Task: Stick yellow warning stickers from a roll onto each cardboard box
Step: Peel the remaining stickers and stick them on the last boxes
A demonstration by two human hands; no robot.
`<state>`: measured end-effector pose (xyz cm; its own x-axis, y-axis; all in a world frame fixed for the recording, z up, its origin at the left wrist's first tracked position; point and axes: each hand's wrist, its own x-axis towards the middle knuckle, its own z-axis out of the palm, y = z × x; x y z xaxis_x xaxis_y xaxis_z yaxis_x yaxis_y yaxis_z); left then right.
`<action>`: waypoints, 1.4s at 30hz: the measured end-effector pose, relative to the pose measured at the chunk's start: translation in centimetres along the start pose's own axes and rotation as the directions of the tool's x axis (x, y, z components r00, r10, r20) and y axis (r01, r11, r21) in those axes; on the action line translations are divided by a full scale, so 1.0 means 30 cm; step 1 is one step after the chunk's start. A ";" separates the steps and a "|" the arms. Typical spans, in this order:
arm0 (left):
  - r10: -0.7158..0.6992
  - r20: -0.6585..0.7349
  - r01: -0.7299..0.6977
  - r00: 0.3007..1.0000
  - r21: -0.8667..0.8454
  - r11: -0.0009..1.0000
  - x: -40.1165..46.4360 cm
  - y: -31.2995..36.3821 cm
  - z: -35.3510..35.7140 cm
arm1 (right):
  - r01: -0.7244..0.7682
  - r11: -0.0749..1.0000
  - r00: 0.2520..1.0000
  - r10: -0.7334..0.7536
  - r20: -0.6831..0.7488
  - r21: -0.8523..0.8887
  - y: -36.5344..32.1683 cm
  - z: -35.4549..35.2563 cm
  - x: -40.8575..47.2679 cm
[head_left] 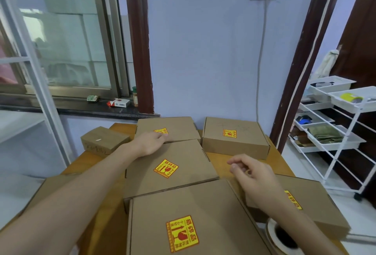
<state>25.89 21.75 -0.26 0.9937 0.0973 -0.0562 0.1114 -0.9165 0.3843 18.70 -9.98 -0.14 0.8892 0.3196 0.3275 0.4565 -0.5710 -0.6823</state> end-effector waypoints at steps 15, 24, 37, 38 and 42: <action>0.514 -0.112 -0.524 0.851 -0.093 0.847 -0.464 0.500 0.247 | -0.067 0.899 0.984 0.130 0.118 -0.432 0.066 -0.153 -0.356; 0.477 -0.104 -0.488 0.873 -0.152 0.859 -0.575 0.540 0.306 | -0.141 0.679 0.981 0.191 -0.011 -0.720 0.018 -0.100 -0.319; 0.466 -0.097 -0.470 0.879 -0.331 0.818 -0.650 0.576 0.269 | -0.300 0.880 0.939 0.340 0.046 -0.369 -0.066 -0.231 -0.382; 0.482 -0.102 -0.484 0.871 -0.355 0.800 -0.658 0.585 0.263 | -0.258 0.908 0.957 0.286 0.039 -0.329 -0.088 -0.240 -0.390; 0.468 -0.182 -0.498 0.865 -0.439 0.748 -0.673 0.593 0.241 | -0.114 0.978 0.990 0.127 0.064 -0.174 -0.151 -0.253 -0.412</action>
<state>7.71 0.67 1.04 0.9138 -0.2743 0.2996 -0.4052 -0.5633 0.7201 5.88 -17.09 3.85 0.9360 0.2923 0.1959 0.3506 -0.7266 -0.5908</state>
